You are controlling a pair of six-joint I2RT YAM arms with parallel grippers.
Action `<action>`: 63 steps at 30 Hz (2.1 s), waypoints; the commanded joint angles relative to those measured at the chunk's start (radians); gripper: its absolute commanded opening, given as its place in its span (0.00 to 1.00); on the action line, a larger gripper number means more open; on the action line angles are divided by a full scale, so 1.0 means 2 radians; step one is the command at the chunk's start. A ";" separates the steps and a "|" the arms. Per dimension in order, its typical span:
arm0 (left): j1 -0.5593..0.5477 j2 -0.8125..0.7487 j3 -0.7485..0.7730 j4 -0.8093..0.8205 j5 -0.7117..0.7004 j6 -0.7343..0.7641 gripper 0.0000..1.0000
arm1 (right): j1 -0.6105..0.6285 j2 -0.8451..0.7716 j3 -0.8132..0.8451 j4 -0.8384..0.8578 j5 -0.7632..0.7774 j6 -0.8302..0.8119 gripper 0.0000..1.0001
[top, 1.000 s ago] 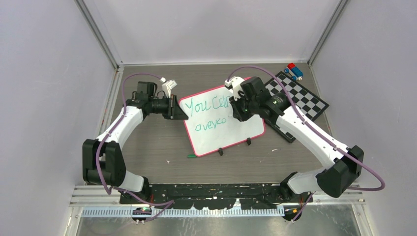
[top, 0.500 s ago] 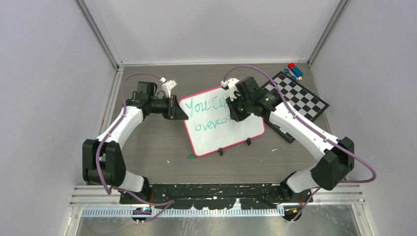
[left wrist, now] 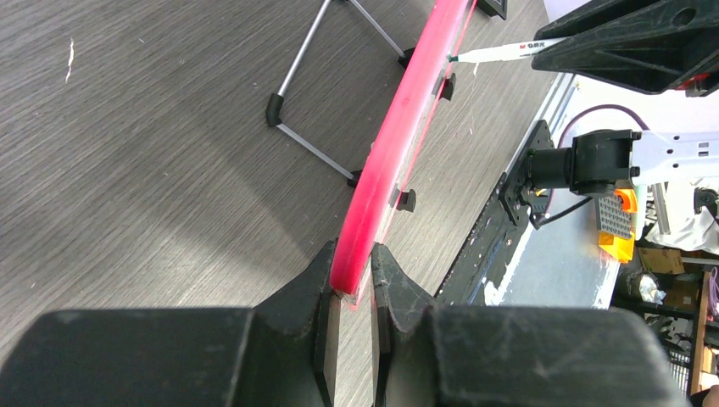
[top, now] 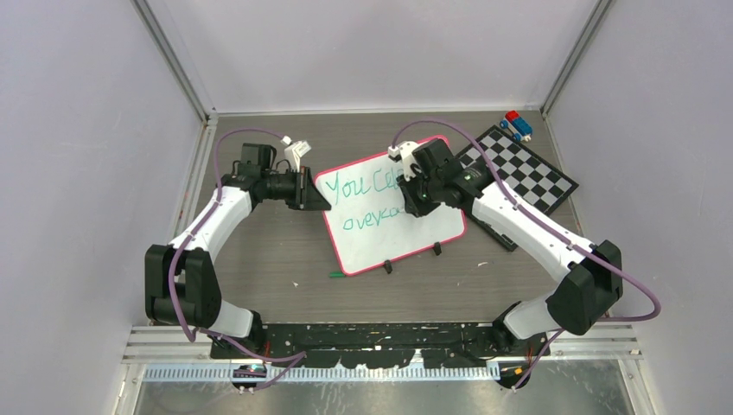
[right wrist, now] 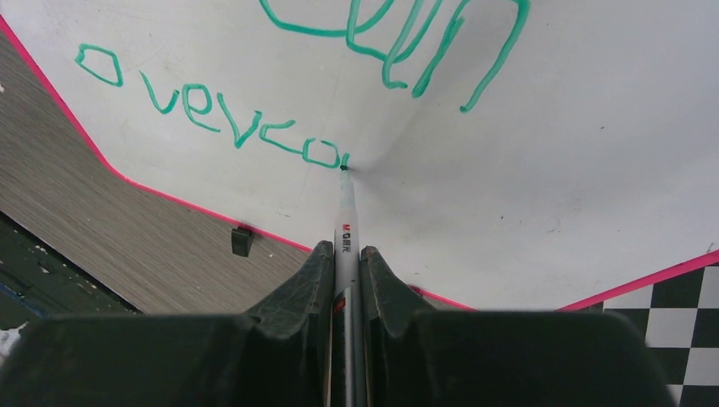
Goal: Write a sentence on the whiteboard
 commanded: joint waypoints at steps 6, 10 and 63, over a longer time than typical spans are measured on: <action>0.000 -0.001 0.007 0.011 -0.023 0.003 0.00 | -0.001 -0.010 -0.004 0.018 0.001 0.004 0.00; 0.000 -0.002 0.006 0.010 -0.024 0.003 0.00 | -0.003 -0.003 0.023 0.017 0.007 0.003 0.00; -0.001 0.005 0.012 0.008 -0.021 0.003 0.00 | -0.039 -0.019 -0.007 -0.008 -0.019 -0.010 0.00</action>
